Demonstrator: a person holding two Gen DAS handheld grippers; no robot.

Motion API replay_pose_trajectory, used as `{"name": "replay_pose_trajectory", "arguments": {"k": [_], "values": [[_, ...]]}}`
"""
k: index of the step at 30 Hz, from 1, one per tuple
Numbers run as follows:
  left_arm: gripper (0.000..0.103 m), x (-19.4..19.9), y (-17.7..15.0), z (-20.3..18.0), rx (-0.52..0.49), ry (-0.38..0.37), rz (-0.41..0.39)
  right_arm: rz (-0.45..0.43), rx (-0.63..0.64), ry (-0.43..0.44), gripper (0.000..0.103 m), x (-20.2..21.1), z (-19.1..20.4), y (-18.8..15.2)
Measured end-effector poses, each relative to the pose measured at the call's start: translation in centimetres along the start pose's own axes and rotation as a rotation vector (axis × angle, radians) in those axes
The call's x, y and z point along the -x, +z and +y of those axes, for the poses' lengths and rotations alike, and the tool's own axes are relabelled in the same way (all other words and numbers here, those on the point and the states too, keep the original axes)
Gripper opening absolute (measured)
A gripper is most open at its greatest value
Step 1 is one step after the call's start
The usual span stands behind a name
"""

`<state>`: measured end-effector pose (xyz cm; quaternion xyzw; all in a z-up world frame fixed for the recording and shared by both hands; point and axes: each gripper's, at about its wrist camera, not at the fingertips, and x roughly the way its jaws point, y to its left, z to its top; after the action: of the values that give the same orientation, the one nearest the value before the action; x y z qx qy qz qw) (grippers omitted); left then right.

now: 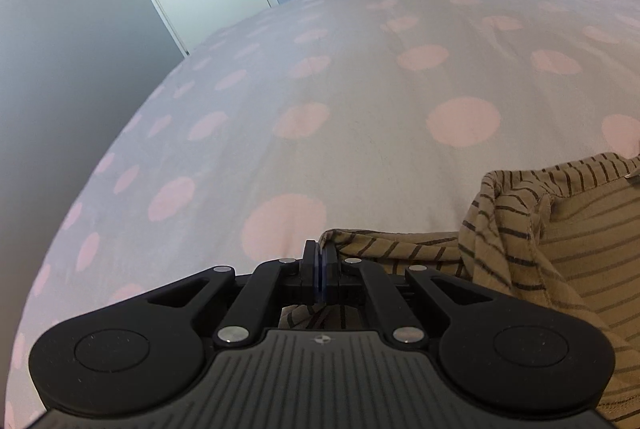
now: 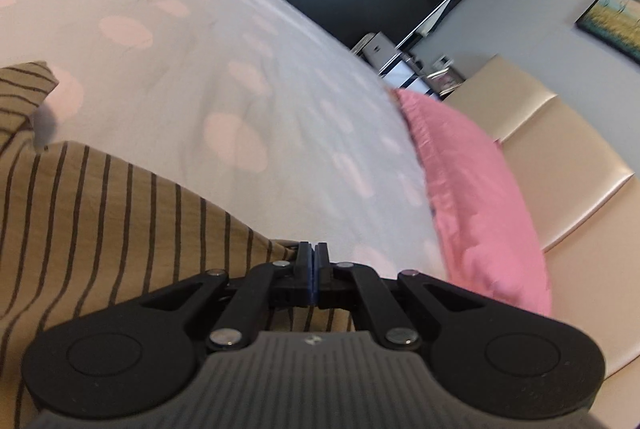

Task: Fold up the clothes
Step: 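Lower the shirt onto the bed and open both grippers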

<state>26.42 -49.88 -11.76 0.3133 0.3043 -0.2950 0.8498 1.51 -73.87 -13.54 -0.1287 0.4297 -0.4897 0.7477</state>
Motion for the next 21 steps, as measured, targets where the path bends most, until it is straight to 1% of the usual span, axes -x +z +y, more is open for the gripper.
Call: {"name": "replay_pose_trajectory", "arguments": {"k": [2, 3, 4, 5, 6, 7, 8, 9, 11, 13, 15, 16, 18, 20, 21], "values": [[0.003, -0.7, -0.3, -0.1, 0.0, -0.019, 0.032, 0.056, -0.004, 0.045, 0.001, -0.8, 0.2, 0.0], [0.004, -0.7, -0.4, 0.0, -0.004, -0.018, 0.037, 0.082, -0.008, 0.067, 0.003, -1.1, 0.2, 0.0], [0.006, -0.7, -0.5, 0.1, -0.008, -0.017, 0.041, 0.09, -0.014, 0.074, 0.004, -1.1, 0.1, -0.1], [0.013, -0.4, -0.6, 0.5, -0.001, -0.014, 0.035, 0.083, -0.022, 0.071, 0.005, -0.9, -0.1, -0.1], [0.021, 0.0, -0.5, 1.1, 0.017, -0.016, 0.024, 0.071, -0.036, 0.074, 0.011, -0.4, -0.5, -0.1], [0.025, 0.5, -0.5, 1.6, 0.036, -0.018, 0.013, 0.062, -0.055, 0.082, 0.018, 0.1, -1.1, 0.0], [0.029, 1.2, -0.3, 2.2, 0.06, -0.03, -0.002, 0.051, -0.076, 0.094, 0.019, 0.7, -1.6, 0.1], [0.03, 1.9, -0.2, 2.8, 0.084, -0.042, -0.018, 0.037, -0.102, 0.124, 0.019, 1.6, -2.1, 0.4], [0.03, 3.6, 0.3, 3.5, 0.121, -0.091, -0.036, 0.008, -0.155, 0.216, 0.019, 3.7, -2.8, 0.9], [0.03, 5.2, 0.7, 3.5, 0.144, -0.164, -0.037, -0.018, -0.201, 0.314, 0.019, 5.8, -3.2, 1.4], [0.03, 6.3, 1.0, 2.8, 0.146, -0.237, -0.022, -0.022, -0.2, 0.426, 0.019, 7.7, -1.9, 1.9], [0.03, 6.7, 1.0, 2.2, 0.14, -0.261, -0.015, -0.022, -0.195, 0.48, 0.019, 8.6, -1.2, 2.2], [0.035, 6.9, 1.1, 0.9, 0.123, -0.289, 0.015, -0.016, -0.188, 0.564, 0.019, 10.0, 0.5, 2.8], [0.038, 6.4, 0.9, -0.3, 0.11, -0.299, 0.053, -0.005, -0.182, 0.631, 0.024, 11.1, 2.3, 3.3], [0.038, 6.0, 0.8, -0.7, 0.108, -0.294, 0.066, 0.006, -0.182, 0.653, 0.031, 11.3, 3.1, 3.5]]}}
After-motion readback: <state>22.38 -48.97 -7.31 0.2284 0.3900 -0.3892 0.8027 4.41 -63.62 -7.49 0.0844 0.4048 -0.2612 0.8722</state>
